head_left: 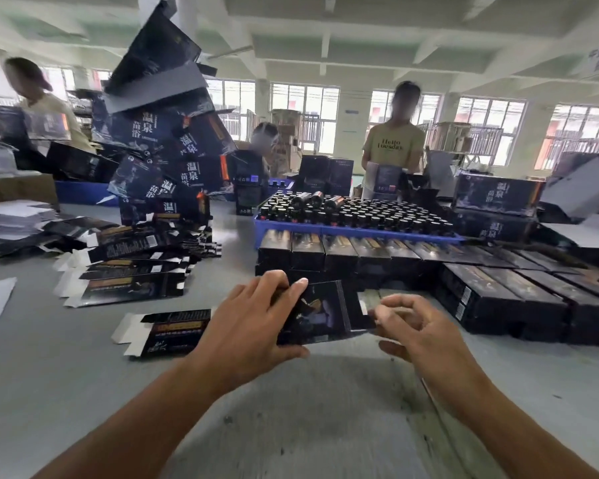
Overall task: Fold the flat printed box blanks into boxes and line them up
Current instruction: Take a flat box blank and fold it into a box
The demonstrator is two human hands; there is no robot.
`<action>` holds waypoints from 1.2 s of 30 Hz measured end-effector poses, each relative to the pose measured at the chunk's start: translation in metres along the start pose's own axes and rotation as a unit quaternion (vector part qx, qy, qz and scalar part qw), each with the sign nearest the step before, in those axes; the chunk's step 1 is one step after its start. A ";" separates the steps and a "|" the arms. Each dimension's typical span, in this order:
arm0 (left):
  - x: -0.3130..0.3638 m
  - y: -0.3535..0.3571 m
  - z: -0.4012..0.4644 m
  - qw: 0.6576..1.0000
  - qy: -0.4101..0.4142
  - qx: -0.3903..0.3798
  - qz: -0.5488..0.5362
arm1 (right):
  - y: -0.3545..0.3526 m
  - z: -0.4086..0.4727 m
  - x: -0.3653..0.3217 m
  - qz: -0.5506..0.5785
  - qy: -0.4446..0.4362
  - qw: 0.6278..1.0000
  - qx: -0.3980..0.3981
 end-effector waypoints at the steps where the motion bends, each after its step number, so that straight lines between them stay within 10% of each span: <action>1: 0.004 -0.001 0.000 1.000 0.015 0.004 -0.008 | 0.001 -0.001 -0.003 0.030 0.006 1.000 -0.004; 36: 0.039 -0.026 0.009 0.996 0.074 -0.005 -0.055 | 0.010 -0.020 -0.022 -0.024 -0.120 0.992 0.004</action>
Point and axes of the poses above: each hand's wrist, its own z-axis towards the middle knuckle, its own y-axis out of the palm, x = y × z, the point moved 1 cm from there along z, towards the middle knuckle, and after that the axes turned 10 degrees about x, right-handed, at the moved point
